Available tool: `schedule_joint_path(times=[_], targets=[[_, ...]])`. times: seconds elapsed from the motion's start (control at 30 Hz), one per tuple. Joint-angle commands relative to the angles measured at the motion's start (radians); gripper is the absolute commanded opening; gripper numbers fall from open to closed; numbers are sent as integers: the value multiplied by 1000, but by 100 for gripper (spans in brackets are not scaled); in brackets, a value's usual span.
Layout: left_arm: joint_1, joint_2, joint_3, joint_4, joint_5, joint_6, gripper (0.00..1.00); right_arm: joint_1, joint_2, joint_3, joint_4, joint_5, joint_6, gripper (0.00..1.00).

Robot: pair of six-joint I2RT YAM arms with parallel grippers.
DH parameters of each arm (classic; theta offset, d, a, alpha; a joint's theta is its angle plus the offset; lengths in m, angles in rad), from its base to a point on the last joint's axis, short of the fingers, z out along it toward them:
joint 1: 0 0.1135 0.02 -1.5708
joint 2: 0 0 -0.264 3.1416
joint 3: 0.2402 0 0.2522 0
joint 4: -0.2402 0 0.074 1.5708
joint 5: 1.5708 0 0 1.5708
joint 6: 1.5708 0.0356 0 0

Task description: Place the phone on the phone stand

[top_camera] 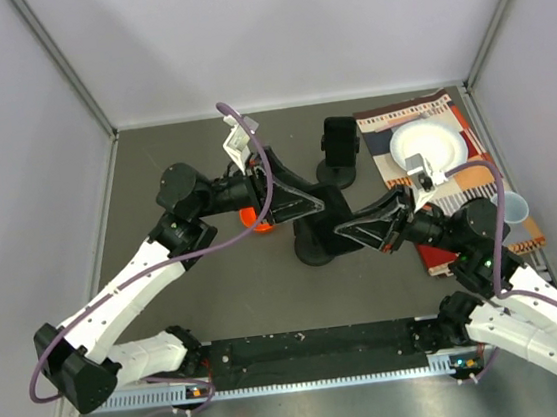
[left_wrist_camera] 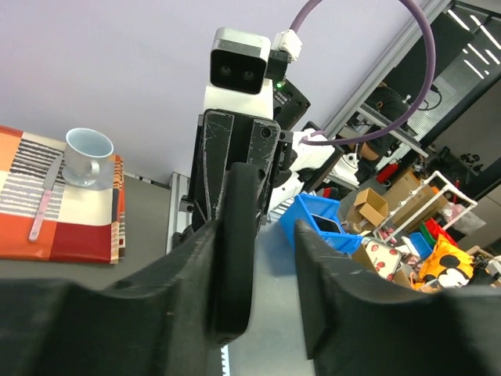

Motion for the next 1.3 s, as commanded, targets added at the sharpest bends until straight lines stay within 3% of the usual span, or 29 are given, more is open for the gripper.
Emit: schedule_joint_path(times=[0.0,0.17,0.4,0.77,0.9,1.0,1.1,1.27], targets=[[-12,10,18,104,47,-28,41,4,-12,55,144,22,18,0],[-12,28,35,112,51,-33,23,6,-9,53,133,17,18,0],[-15,40,58,109,63,-30,36,2,-14,44,133,19,16,0],[-24,43,81,135,114,-12,43,4,25,73,135,-17,59,0],[-25,36,150,-134,140,141,41,4,28,110,52,-37,49,0],[-24,16,182,-294,117,258,33,4,22,125,-11,-23,21,0],[-24,5,205,-377,103,332,31,4,23,127,-20,-41,16,0],[-24,1,207,-383,114,340,32,4,26,125,-39,-69,15,0]])
